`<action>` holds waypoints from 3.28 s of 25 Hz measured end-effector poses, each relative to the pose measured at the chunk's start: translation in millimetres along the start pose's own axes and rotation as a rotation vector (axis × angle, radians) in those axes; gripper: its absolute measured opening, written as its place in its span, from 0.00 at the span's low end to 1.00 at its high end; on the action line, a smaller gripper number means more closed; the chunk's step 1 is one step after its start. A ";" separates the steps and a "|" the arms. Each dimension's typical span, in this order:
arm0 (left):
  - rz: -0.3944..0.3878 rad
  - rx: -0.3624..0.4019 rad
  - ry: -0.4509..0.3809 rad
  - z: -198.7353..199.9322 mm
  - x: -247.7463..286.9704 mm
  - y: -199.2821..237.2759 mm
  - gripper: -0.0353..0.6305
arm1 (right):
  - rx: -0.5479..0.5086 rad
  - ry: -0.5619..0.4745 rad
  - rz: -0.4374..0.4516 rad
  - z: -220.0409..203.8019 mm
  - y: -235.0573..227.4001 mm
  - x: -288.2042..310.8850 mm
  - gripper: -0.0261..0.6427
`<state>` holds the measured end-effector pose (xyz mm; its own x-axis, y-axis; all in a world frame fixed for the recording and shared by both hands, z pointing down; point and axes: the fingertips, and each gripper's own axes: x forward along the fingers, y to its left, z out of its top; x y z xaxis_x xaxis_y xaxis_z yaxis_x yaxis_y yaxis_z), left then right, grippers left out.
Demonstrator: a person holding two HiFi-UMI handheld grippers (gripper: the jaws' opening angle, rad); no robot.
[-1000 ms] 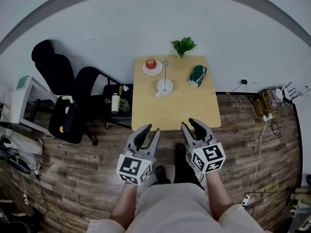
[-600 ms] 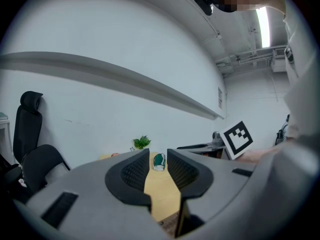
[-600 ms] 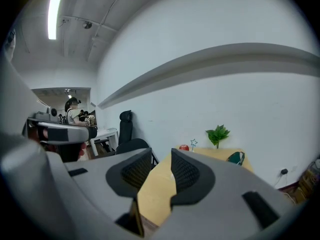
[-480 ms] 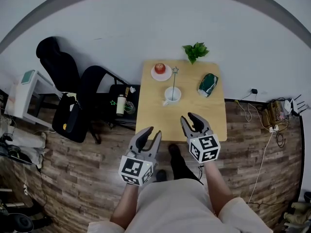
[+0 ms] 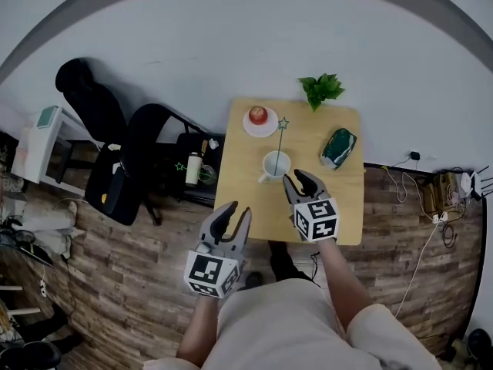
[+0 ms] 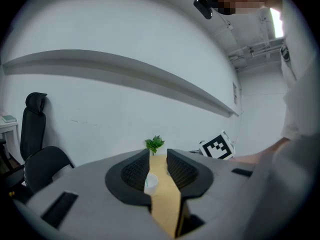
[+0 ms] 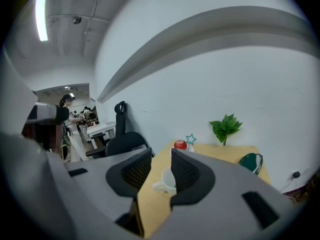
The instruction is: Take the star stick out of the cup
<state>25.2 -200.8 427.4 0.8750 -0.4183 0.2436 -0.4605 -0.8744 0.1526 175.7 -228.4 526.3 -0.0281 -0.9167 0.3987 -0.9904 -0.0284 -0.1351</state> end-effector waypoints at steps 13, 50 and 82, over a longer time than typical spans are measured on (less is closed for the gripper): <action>0.105 -0.038 0.027 0.5 51.6 22.4 0.19 | 0.072 0.097 0.036 -22.2 -57.1 90.7 0.22; 0.249 -0.088 0.084 -15.0 79.7 45.8 0.19 | 0.079 0.246 0.102 -61.9 -92.0 189.8 0.19; 0.289 -0.084 0.075 -14.4 68.7 50.4 0.19 | 0.077 0.235 0.096 -53.7 -92.1 193.7 0.07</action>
<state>59.9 -270.1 465.6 0.6937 -0.6248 0.3584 -0.7023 -0.6972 0.1440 254.2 -381.9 664.7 -0.1609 -0.7989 0.5795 -0.9687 0.0156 -0.2476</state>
